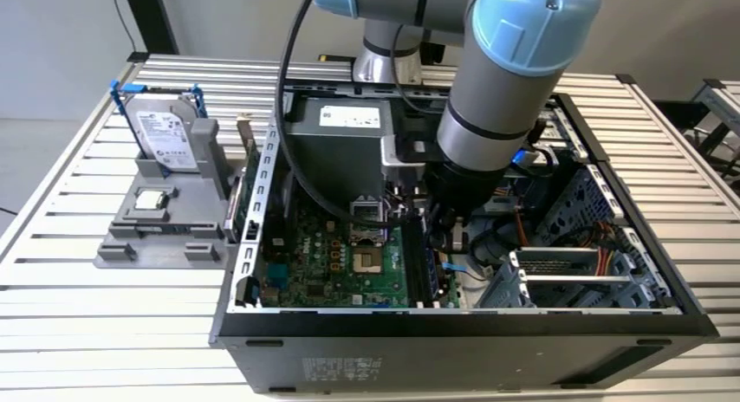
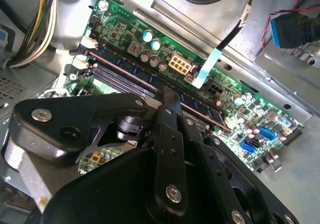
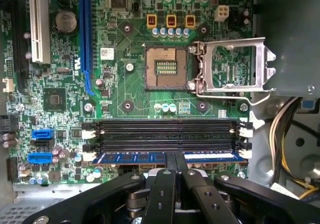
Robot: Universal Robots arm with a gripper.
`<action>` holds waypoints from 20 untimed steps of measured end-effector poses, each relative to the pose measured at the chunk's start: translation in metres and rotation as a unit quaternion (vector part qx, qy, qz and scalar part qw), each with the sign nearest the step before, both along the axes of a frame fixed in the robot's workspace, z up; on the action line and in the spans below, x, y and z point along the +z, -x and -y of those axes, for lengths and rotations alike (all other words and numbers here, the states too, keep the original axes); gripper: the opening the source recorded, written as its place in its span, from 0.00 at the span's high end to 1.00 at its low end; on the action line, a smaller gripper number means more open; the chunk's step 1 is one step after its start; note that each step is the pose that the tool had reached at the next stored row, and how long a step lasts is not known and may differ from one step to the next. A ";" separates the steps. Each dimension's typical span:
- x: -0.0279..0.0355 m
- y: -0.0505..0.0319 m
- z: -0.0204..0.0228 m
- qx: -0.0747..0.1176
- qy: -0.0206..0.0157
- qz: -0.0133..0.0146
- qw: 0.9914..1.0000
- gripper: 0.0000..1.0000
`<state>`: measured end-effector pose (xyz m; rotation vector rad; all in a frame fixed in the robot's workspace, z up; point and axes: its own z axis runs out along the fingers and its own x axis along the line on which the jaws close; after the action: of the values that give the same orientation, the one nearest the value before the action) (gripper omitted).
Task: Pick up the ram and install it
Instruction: 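Press down the ram until it locks into place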
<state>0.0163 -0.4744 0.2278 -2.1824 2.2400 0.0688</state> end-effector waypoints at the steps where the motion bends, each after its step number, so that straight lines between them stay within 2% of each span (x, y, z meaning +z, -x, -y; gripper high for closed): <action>1: -0.0017 0.0000 0.0000 0.000 0.000 0.000 1.000 1.00; 7: -0.0117 -0.0001 0.0002 0.000 0.001 0.000 1.000 1.00; 8: -0.0092 -0.0002 -0.0001 0.000 0.002 -0.001 1.000 1.00; 10: -0.0034 -0.0002 -0.0004 0.000 -0.001 0.000 1.000 1.00; 12: 0.0064 -0.0001 0.0000 0.000 0.000 0.000 1.000 1.00; 20: 0.0428 -0.0001 0.0000 0.000 0.000 0.000 1.000 1.00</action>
<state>0.0164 -0.4744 0.2707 -2.1817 2.2406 0.0686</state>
